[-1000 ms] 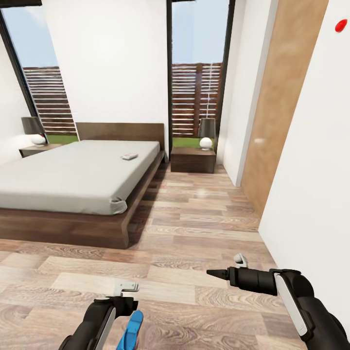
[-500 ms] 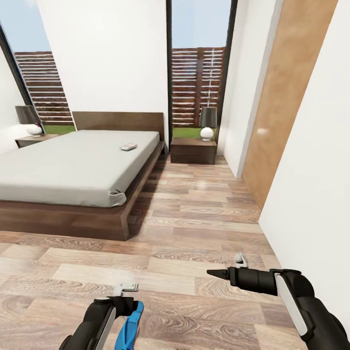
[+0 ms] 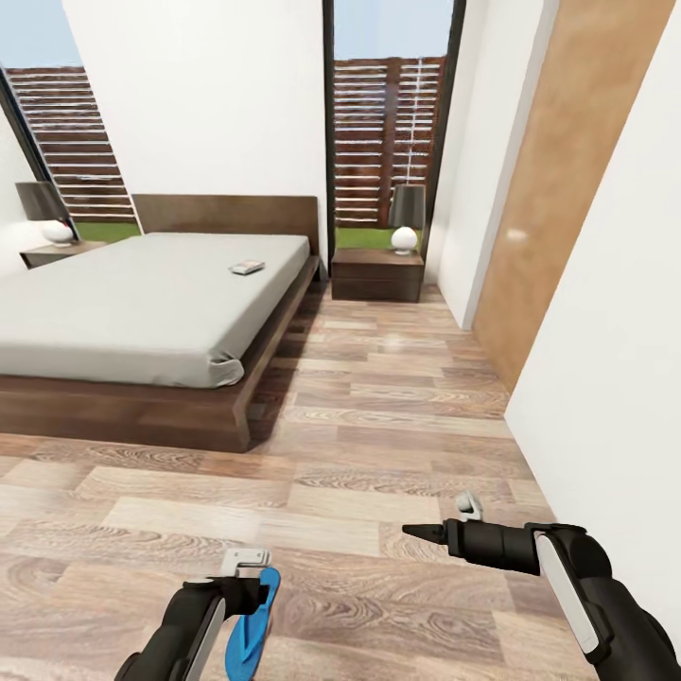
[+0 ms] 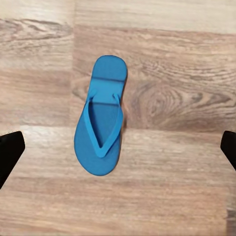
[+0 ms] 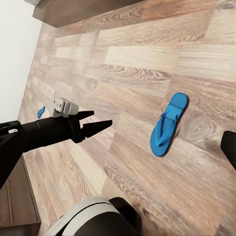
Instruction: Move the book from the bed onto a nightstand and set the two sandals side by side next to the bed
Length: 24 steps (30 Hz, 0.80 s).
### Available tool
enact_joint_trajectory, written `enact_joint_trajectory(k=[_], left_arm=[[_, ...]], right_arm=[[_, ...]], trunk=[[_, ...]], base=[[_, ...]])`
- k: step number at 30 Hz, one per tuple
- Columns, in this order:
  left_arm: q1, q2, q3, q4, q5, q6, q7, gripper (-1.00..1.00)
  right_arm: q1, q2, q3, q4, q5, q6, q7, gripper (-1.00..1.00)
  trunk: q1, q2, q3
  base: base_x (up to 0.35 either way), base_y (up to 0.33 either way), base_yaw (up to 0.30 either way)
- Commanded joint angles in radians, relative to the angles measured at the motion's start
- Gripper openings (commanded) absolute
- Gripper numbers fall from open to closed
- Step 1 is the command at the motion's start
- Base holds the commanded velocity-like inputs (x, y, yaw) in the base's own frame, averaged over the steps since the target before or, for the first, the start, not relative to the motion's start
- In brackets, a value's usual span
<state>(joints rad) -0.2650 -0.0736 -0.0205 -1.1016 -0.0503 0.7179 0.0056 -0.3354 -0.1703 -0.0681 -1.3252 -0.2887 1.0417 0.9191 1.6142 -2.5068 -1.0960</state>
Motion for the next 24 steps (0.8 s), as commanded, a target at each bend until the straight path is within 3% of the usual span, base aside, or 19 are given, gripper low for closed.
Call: enact_joint_trajectory(k=[1, 9, 15, 24], left_arm=[[0.000, 0.000, -0.001, -0.001, -0.005, 0.005, 0.001, 1.00], [0.000, 0.000, -0.001, -0.001, -0.005, 0.005, 0.001, 1.00], [0.000, 0.000, -0.001, -0.002, -0.005, 0.005, 0.001, 1.00], [0.000, 0.000, 0.000, -0.003, -0.004, 0.006, 0.002, 1.00]], right_arm=[[-0.001, 0.000, -0.001, 0.000, 0.003, 0.003, 0.006, 1.00], [-0.001, -0.003, -0.001, 0.000, 0.003, 0.004, 0.008, 1.00], [-0.001, -0.001, -0.001, 0.000, 0.002, 0.004, 0.008, 1.00], [-0.001, -0.004, -0.004, -0.002, 0.003, 0.004, 0.008, 1.00]], trunk=[[0.000, -0.001, -0.005], [0.004, -0.003, -0.036], [0.004, -0.003, -0.036], [0.008, -0.005, -0.071]], base=[[0.000, 0.000, 0.000], [0.000, 0.000, 0.000], [0.000, 0.000, 0.000], [0.000, 0.000, 0.000]])
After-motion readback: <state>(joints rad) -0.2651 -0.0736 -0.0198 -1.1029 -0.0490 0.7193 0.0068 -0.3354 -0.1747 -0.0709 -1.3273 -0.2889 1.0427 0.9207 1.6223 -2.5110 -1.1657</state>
